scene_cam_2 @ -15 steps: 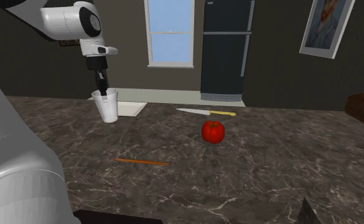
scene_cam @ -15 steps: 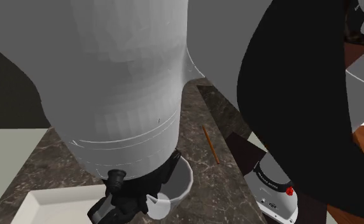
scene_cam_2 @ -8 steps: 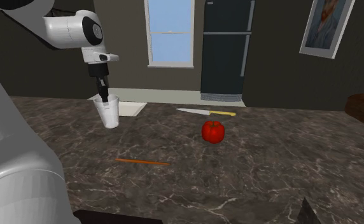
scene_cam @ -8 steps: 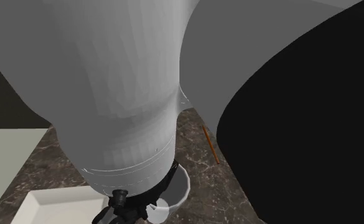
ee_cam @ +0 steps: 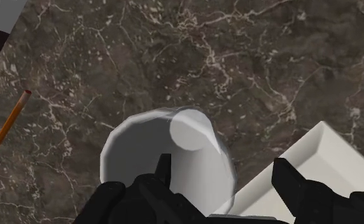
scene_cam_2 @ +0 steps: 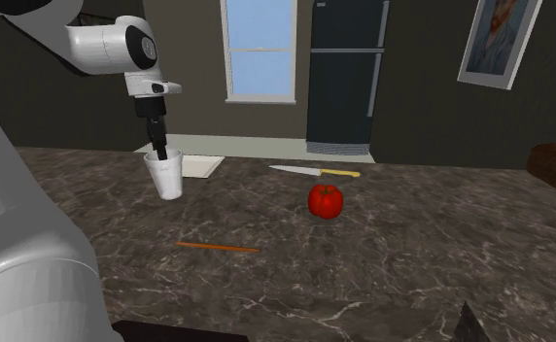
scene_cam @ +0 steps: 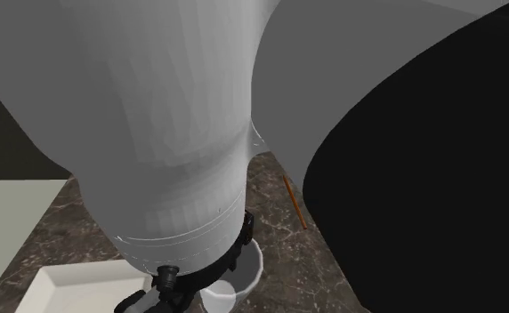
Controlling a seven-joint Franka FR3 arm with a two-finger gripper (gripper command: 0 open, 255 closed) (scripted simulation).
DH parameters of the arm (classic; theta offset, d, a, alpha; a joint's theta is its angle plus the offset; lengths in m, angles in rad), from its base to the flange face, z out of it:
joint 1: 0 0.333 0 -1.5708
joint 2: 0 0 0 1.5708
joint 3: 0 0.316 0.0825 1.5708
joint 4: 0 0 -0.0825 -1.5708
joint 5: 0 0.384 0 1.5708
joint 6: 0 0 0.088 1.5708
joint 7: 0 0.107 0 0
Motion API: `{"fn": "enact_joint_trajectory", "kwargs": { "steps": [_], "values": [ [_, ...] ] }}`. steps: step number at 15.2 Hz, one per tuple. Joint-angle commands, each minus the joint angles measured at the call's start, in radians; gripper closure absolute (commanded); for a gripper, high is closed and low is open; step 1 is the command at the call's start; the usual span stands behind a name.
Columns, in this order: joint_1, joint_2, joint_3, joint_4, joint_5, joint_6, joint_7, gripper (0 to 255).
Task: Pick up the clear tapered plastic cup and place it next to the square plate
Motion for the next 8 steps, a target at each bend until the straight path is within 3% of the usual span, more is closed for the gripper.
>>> {"fn": "enact_joint_trajectory", "kwargs": {
  "steps": [1, 3, 8],
  "values": [
    [0.000, 0.000, 0.000, 0.000, 0.000, 0.000, 0.000, 0],
    [0.000, 0.000, 0.000, 0.000, 0.000, 0.000, 0.000, 0],
    [-0.004, 0.007, -0.001, 0.131, -0.008, -0.127, 0.006, 0]
  ]
}}
